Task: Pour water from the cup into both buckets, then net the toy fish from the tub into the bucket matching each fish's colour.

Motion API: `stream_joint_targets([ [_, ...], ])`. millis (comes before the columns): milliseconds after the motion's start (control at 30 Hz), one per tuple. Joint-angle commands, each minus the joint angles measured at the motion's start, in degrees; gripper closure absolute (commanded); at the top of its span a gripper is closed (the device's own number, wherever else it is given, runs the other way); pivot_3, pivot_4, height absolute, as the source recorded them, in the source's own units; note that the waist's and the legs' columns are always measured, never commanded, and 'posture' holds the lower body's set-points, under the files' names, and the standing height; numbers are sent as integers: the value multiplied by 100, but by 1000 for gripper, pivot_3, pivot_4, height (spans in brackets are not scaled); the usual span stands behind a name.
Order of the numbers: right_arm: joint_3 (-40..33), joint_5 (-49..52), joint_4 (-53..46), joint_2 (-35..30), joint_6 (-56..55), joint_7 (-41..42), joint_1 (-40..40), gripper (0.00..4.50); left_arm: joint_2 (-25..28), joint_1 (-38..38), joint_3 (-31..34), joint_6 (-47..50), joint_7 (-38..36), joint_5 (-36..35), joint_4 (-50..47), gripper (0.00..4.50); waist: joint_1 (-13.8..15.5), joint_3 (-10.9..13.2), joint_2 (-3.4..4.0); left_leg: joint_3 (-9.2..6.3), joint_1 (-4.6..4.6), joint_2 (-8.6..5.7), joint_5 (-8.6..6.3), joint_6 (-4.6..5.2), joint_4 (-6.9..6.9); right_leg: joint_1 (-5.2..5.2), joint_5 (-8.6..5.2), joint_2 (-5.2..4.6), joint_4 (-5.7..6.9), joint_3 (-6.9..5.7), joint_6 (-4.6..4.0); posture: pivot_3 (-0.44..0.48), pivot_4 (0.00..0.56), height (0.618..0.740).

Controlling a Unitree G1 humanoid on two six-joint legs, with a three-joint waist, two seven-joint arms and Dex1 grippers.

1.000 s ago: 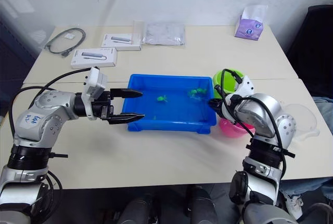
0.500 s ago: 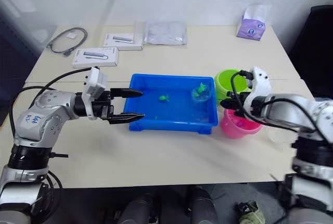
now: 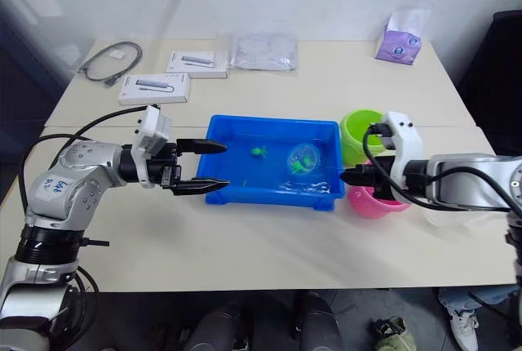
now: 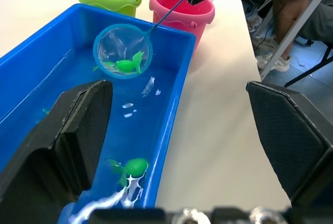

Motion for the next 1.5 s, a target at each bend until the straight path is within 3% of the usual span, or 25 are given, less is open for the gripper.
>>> stream_joint_targets([
  [33,-542,76,16,-479,-57,608,124,4500,-103,-183,12,-44,-53,-72,21,73,16,0,0,0,-1,0,0,0,1,1,0,0,-1,0,1,0,150,740],
  [300,-1214,-195,365,-1300,-390,644,501,4500,-353,-454,-31,-59,-84,-49,276,73,4,-1,-2,1,0,-1,1,2,1,6,4,2,-5,-5,6,0,150,740],
  [567,-1177,-2641,186,-1162,-940,1559,378,4500,-512,-656,-135,-140,-159,41,469,73,0,-1,-2,5,1,-1,1,2,1,6,4,7,-6,-2,7,0,150,740],
  [833,-263,-6789,-689,-1773,-3370,3952,1493,4500,-558,-758,-132,-114,-104,34,473,73,9,-1,-2,5,1,-8,1,1,1,6,7,14,-8,-1,12,0,150,740],
  [967,90,-8764,-483,-1945,-5039,4499,1976,4500,-554,-787,-126,-104,-108,39,478,73,-3,-1,-2,8,3,-9,1,0,1,6,8,19,-6,0,14,0,150,740],
  [1133,341,-11101,224,-2164,-7537,4585,2206,4500,-539,-807,-130,-99,-115,58,478,73,-12,-1,-1,10,7,-9,3,-3,1,6,8,21,-6,4,14,0,150,740],
  [1367,283,-12594,945,-2088,-9367,4519,2006,4500,-526,-833,-131,-71,-125,78,485,73,-18,-1,-1,10,8,-8,5,-6,1,7,8,23,-4,5,14,0,150,740],
  [1500,8,-11949,1144,-1613,-8914,4994,1623,4500,-501,-855,-134,-48,-153,91,493,73,-20,-1,-1,9,10,-6,5,-7,2,8,8,23,-3,6,13,0,150,740],
])
